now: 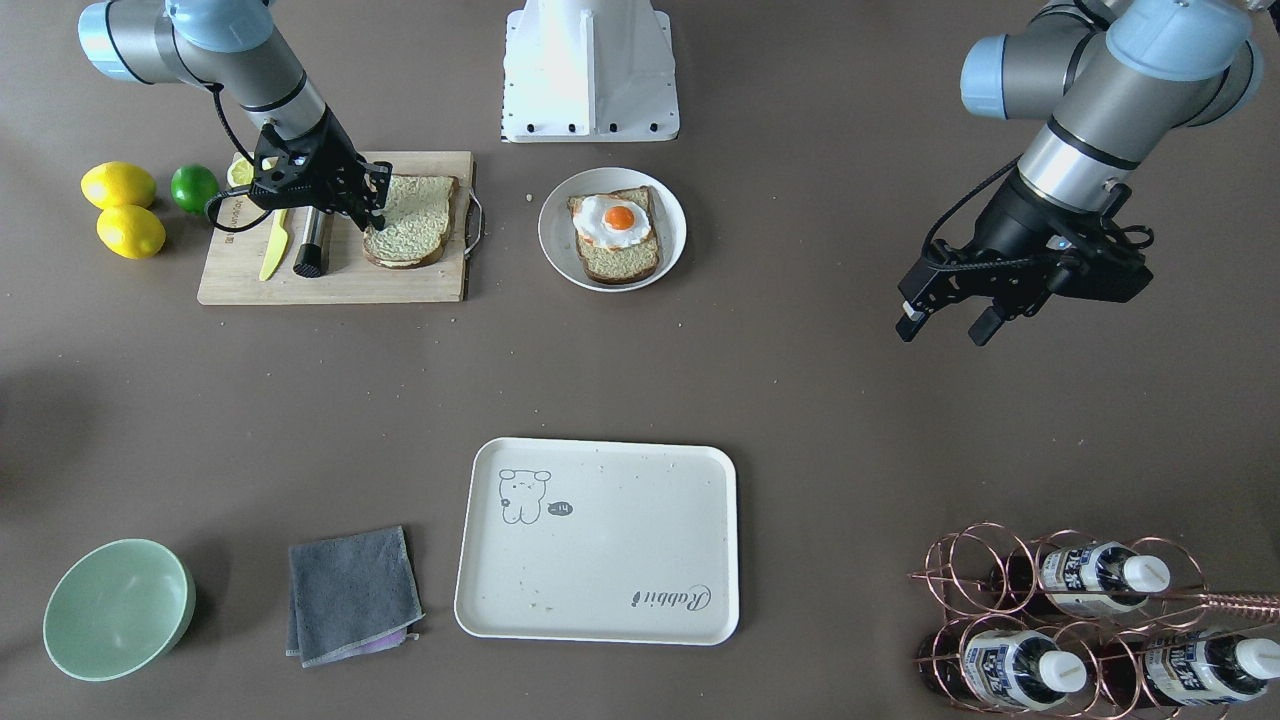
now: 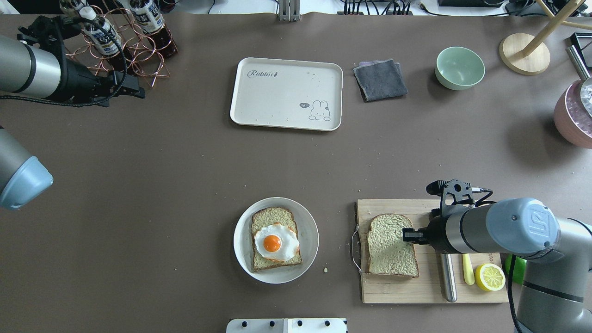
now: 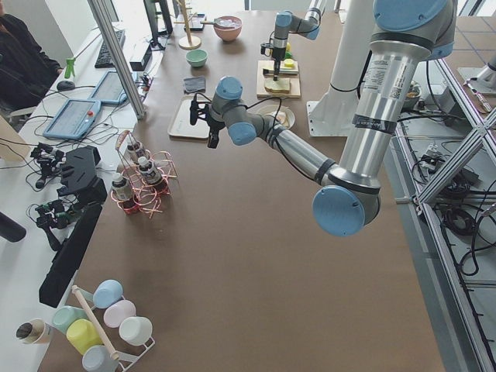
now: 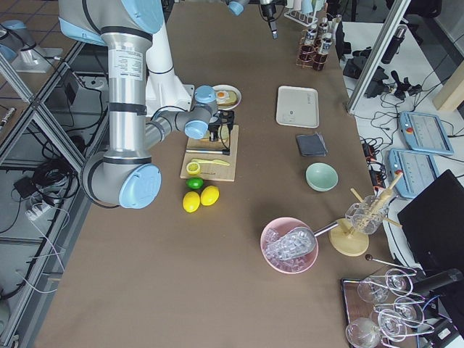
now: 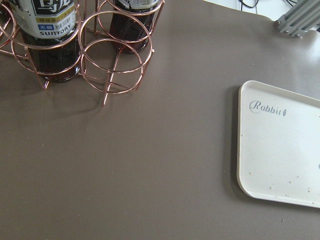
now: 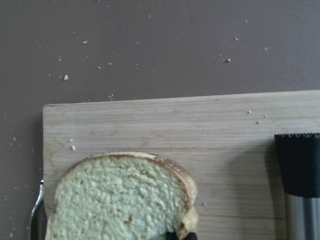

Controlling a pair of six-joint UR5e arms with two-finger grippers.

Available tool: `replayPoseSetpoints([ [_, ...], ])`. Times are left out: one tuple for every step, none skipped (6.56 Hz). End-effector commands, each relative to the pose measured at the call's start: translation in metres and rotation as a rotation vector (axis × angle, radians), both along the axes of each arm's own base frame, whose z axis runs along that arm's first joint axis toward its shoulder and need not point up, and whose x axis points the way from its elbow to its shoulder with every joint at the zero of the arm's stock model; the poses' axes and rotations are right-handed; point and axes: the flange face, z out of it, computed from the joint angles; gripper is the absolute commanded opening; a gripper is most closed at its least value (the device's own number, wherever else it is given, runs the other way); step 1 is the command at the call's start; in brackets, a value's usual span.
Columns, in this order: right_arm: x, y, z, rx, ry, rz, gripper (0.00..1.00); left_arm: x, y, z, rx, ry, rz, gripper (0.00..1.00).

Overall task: Make sandwich and place on tray
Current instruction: 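Grasp the bread slice with the right gripper and lift it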

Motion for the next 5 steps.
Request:
replayPoseSetpoints([
  [0.005,0.001,-0.016,-0.020,-0.052,0.025,0.00,0.001,0.000,-0.001,0.002,0.000,0.001,0.97],
  [0.009,0.001,-0.022,-0.041,-0.114,0.047,0.00,0.002,0.000,0.000,0.002,-0.001,0.002,0.97],
  [0.014,-0.001,-0.033,-0.021,-0.187,0.051,0.00,0.002,-0.001,0.000,0.003,-0.002,0.002,0.97],
  [0.014,0.000,-0.044,-0.031,-0.281,0.064,0.00,0.002,-0.001,0.000,0.003,-0.002,0.002,0.97],
  [0.002,-0.005,-0.068,-0.027,-0.375,0.068,0.00,0.002,-0.001,0.000,0.000,-0.002,0.002,0.97],
])
